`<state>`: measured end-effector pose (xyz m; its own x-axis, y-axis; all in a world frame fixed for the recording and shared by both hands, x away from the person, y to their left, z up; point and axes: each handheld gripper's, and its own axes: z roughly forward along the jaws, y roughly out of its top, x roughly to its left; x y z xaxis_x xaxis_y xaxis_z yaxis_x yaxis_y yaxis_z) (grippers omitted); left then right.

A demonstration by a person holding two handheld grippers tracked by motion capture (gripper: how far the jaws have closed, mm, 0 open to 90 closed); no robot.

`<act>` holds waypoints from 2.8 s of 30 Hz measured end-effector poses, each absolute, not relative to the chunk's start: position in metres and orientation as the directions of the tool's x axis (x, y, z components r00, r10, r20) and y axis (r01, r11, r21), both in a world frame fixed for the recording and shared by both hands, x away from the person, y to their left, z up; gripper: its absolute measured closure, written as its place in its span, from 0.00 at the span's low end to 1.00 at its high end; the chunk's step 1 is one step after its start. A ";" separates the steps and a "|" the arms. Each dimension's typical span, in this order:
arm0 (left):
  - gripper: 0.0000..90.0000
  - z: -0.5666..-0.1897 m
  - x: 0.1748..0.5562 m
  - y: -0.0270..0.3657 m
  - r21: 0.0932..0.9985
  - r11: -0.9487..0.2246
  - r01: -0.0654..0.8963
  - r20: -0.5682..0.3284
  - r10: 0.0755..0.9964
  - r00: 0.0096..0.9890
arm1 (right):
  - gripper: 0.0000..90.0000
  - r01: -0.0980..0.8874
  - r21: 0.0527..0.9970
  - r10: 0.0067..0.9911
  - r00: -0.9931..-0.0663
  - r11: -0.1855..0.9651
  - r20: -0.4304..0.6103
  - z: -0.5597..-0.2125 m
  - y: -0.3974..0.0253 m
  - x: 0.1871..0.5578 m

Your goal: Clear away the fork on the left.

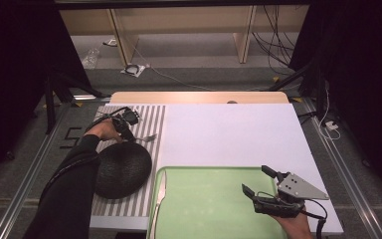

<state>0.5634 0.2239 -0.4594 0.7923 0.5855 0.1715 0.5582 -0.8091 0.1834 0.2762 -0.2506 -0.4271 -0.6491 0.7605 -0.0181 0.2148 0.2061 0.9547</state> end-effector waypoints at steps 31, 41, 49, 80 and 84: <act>0.92 -0.459 0.563 0.221 0.171 -0.809 0.562 0.110 0.583 0.805 | 0.18 0.213 0.956 0.758 -0.652 0.200 -0.013 -0.428 -0.250 0.277; 0.94 -0.452 0.564 0.223 0.198 -0.799 0.568 0.158 0.598 0.786 | 0.18 0.218 0.955 0.760 -0.650 0.202 -0.012 -0.428 -0.250 0.277; 0.94 -0.439 0.566 0.231 0.244 -0.782 0.574 0.253 0.623 0.741 | 0.18 0.213 0.957 0.759 -0.651 0.199 -0.013 -0.428 -0.250 0.276; 0.94 -0.391 0.509 0.193 0.412 -0.731 0.544 0.160 0.645 0.747 | 0.18 0.215 0.955 0.759 -0.651 0.206 -0.017 -0.428 -0.248 0.276; 0.94 -0.390 0.498 0.177 0.425 -0.731 0.534 0.132 0.634 0.762 | 0.18 0.215 0.955 0.759 -0.651 0.205 -0.017 -0.428 -0.248 0.276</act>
<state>0.4979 0.1770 -0.3896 0.7623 0.6336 0.1324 0.5339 -0.7311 0.4249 0.2759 -0.2482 -0.4279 -0.6508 0.7591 -0.0168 0.2149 0.2054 0.9548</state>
